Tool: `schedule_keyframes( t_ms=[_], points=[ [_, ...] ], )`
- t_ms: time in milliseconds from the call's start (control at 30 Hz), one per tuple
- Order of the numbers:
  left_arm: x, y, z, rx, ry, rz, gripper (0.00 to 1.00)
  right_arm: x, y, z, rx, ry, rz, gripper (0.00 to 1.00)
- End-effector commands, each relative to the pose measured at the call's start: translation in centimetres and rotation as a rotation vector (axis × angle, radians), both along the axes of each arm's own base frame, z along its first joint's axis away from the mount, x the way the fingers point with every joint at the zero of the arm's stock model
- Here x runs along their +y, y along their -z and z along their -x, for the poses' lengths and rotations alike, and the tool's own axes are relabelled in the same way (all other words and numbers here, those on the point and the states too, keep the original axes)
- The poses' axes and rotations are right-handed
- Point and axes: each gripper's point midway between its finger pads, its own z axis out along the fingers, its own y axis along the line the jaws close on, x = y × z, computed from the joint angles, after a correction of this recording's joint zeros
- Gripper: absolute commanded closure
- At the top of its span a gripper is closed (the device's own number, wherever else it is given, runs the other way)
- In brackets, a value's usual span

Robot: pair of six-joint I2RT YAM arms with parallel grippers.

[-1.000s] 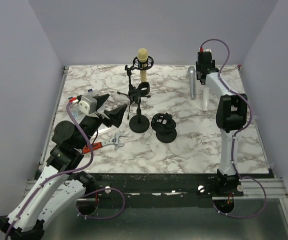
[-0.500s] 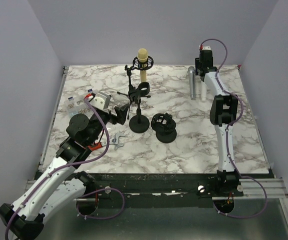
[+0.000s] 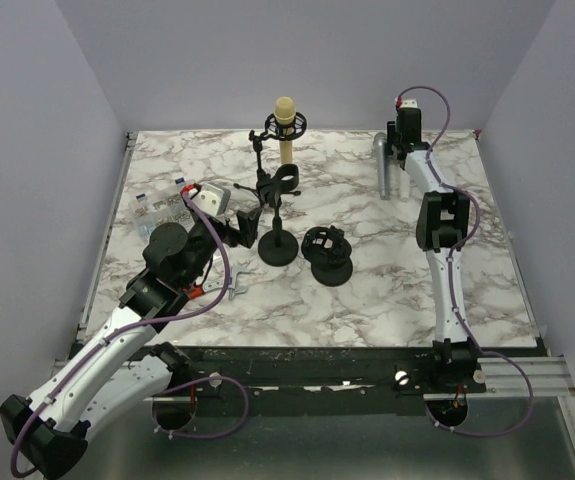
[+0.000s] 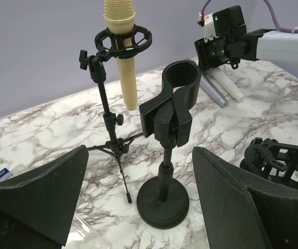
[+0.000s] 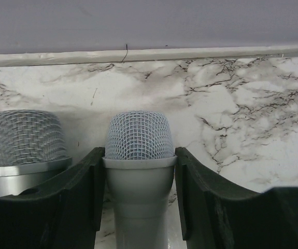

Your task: Remove the microphone from the stand

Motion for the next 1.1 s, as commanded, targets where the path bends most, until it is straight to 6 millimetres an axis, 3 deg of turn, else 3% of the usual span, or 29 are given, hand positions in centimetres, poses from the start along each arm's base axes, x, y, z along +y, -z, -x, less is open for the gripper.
schedule_keyframes(
  t_ms=[0,200,633,933,1067],
  points=[
    [0.1,-0.2,-0.4,-0.02,-0.022,-0.007,0.16,-0.6,0.3,-1.0,-0.037,-0.013,0.007,0.75],
    [-0.1,0.2,-0.6,-0.013,-0.021,-0.019,0.16,-0.9,1.2,-0.9,-0.023,-0.011,0.009,0.66],
    [-0.3,0.2,-0.4,-0.01,-0.014,-0.019,0.16,-0.5,-1.0,-0.8,-0.041,-0.015,-0.027,0.23],
    [-0.4,-0.6,0.5,-0.024,0.01,0.003,0.16,-0.6,-6.4,1.0,-0.056,0.057,-0.094,0.01],
    [-0.3,-1.1,0.9,-0.036,0.018,0.017,0.16,0.6,-9.3,2.6,-0.075,0.066,-0.201,0.0]
  ],
)
